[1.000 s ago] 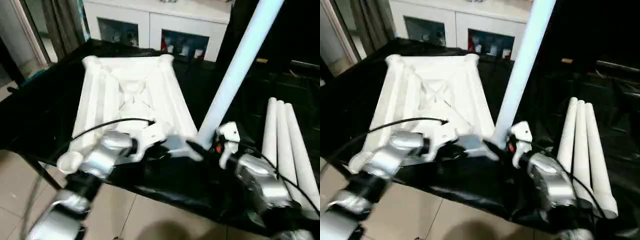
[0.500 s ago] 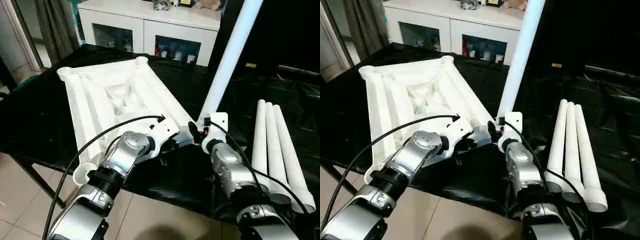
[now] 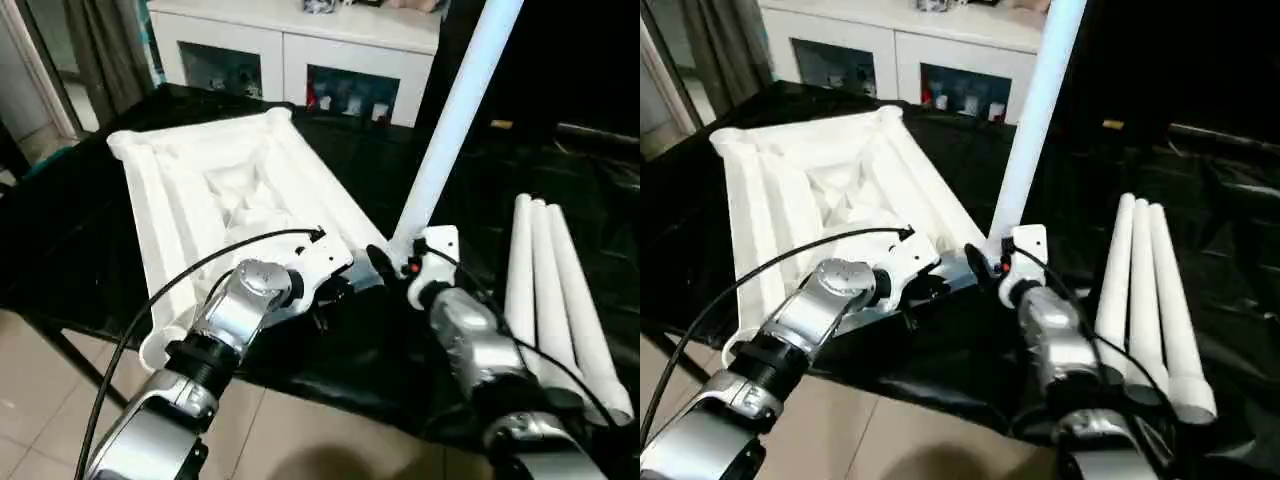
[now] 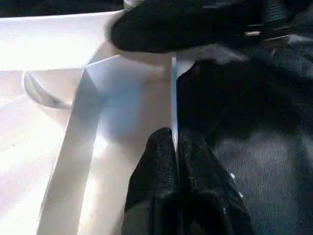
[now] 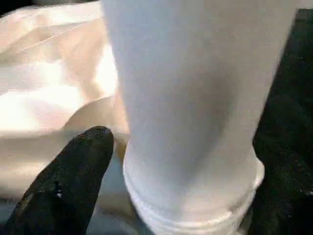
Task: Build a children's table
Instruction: Rotate leg to tighten
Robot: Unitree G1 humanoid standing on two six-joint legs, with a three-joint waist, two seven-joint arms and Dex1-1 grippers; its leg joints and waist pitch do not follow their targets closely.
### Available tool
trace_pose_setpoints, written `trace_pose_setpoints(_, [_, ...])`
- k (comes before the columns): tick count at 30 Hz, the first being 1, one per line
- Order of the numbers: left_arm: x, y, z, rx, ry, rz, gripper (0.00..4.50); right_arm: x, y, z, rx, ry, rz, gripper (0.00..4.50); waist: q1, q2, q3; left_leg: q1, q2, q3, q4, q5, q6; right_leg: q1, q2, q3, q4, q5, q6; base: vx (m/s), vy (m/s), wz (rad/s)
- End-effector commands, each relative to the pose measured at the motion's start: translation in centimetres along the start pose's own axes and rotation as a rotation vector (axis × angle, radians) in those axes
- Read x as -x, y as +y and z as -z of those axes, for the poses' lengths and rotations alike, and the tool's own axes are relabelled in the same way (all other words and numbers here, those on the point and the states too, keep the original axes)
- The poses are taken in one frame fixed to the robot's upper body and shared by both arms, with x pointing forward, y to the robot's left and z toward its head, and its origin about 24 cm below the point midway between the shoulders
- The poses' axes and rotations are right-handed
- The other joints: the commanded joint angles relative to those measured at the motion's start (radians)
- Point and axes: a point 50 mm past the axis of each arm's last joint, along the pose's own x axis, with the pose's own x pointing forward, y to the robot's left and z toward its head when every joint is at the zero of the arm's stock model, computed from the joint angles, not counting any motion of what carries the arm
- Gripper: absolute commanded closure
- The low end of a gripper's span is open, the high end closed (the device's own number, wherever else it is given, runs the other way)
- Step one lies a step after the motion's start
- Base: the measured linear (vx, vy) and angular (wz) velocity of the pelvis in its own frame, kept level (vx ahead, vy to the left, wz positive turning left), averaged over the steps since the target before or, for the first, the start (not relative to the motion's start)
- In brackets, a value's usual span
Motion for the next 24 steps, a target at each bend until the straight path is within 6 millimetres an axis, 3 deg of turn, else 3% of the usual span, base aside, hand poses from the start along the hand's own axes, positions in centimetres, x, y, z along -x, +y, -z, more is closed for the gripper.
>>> trace_pose_setpoints(1, [0.5,0.0,1.3,0.008,0.016,0.041,4.50,0.8,0.4,-0.9,0.061,-0.006,-0.158,0.37,0.010,-0.009,-0.039,-0.006,0.040,-0.010,-0.058,-0.062,0.117,0.032,-0.058,0.046,-0.076,0.128,-0.240,0.000,0.000,0.00])
trace_pose_setpoints(3, [0.8,0.3,1.4,0.010,0.018,0.045,4.50,1.6,0.1,-1.3,0.127,-0.001,-0.228,0.37,0.013,-0.009,-0.043,-0.005,0.039,-0.009,-0.052,-0.046,0.132,0.037,-0.056,0.045,-0.072,0.171,-0.244,0.000,0.000,0.00])
trace_pose_setpoints(5, [1.4,0.0,1.5,-0.009,-0.002,0.122,4.50,2.8,-0.1,-1.7,0.167,0.023,-0.342,0.37,0.017,0.005,-0.046,-0.008,0.037,-0.011,-0.046,0.007,0.164,0.038,-0.055,0.043,-0.061,0.271,-0.259,0.000,0.000,0.00])
trace_pose_setpoints(8, [1.8,-0.3,1.5,-0.033,-0.013,0.174,4.50,3.3,-0.1,-1.9,0.190,0.043,-0.401,0.37,0.013,-0.002,-0.054,-0.012,0.034,-0.009,-0.035,0.073,0.194,0.037,-0.051,0.040,-0.045,0.411,-0.294,0.000,0.000,0.00])
trace_pose_setpoints(9, [2.0,-0.5,1.6,-0.051,-0.013,0.215,4.50,3.5,-0.1,-2.0,0.196,0.055,-0.421,0.37,0.013,-0.001,-0.053,-0.013,0.034,-0.010,-0.035,0.077,0.199,0.035,-0.050,0.039,-0.045,0.419,-0.299,0.000,0.000,0.00])
trace_pose_setpoints(14, [2.7,-1.0,1.6,-0.076,-0.014,0.318,4.50,3.9,-0.3,-2.2,0.220,0.094,-0.467,0.37,0.014,0.003,-0.048,-0.007,0.043,-0.009,-0.039,0.019,0.188,0.030,-0.054,0.039,-0.051,0.303,-0.321,0.000,0.000,0.00])
trace_pose_setpoints(16, [2.9,-1.1,1.7,-0.079,-0.008,0.336,4.50,3.8,-0.4,-2.1,0.222,0.100,-0.464,0.37,0.022,0.003,-0.048,-0.001,0.047,-0.008,-0.039,0.023,0.182,0.026,-0.055,0.040,-0.050,0.293,-0.327,0.000,0.000,0.00])
trace_pose_setpoints(19, [3.1,-1.2,1.9,-0.076,-0.001,0.356,4.50,3.6,-0.3,-2.0,0.200,0.095,-0.465,0.37,0.024,0.003,-0.048,-0.005,0.046,-0.009,-0.039,0.024,0.169,0.028,-0.057,0.039,-0.048,0.282,-0.324,0.000,0.000,0.00])
trace_pose_setpoints(23, [3.2,-1.2,2.0,-0.071,-0.001,0.351,4.50,3.5,-0.1,-1.8,0.195,0.102,-0.478,0.75,0.021,0.001,-0.050,-0.007,0.043,-0.009,-0.036,0.029,0.167,0.031,-0.057,0.039,-0.046,0.295,-0.319,0.000,0.000,0.00])
trace_pose_setpoints(24, [3.2,-1.2,2.0,-0.069,0.000,0.348,4.50,3.5,0.0,-1.7,0.195,0.108,-0.482,0.84,0.020,-0.005,-0.050,-0.008,0.042,-0.008,-0.036,0.030,0.168,0.032,-0.057,0.039,-0.047,0.296,-0.318,0.000,0.000,0.00])
